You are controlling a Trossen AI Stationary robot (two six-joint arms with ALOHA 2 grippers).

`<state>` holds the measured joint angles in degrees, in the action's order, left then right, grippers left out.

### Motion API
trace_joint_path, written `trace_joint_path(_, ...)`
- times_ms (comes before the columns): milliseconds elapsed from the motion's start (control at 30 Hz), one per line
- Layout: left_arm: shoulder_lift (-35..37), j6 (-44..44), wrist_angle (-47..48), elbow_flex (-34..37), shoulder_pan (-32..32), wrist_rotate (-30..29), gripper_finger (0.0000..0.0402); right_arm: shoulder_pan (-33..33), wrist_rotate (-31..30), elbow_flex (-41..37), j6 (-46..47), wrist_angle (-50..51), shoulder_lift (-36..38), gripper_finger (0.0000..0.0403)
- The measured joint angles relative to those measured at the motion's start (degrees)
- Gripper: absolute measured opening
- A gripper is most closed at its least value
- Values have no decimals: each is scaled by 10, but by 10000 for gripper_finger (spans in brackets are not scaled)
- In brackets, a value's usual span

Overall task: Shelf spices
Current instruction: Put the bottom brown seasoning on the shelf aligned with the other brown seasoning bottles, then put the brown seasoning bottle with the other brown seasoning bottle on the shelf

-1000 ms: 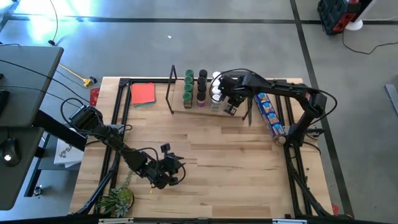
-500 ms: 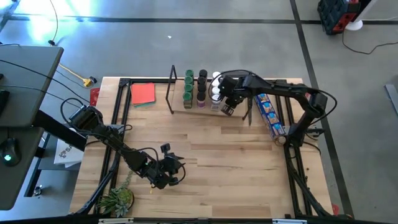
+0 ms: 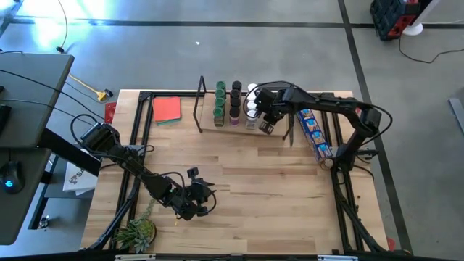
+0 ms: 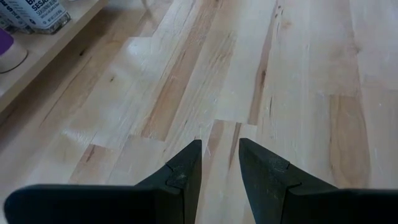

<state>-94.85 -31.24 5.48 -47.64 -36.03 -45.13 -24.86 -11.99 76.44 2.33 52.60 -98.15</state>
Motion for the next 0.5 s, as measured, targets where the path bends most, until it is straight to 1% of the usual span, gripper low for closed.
trace_joint_path(200, 0, 0, 0, 0, 0, 0, 103, 0, -16, 0, -11, -11, 0, 66)
trace_joint_path(300, 0, 0, 0, 0, 0, 0, 103, 11, -17, -1, -9, -2, 18, 66)
trace_joint_path(400, 0, 0, 0, 0, 0, 6, 103, 49, -28, -1, 3, 28, 67, 66)
trace_joint_path(500, 0, -1, 0, 0, 0, 11, 103, 118, -51, -1, 41, 94, 135, 66)
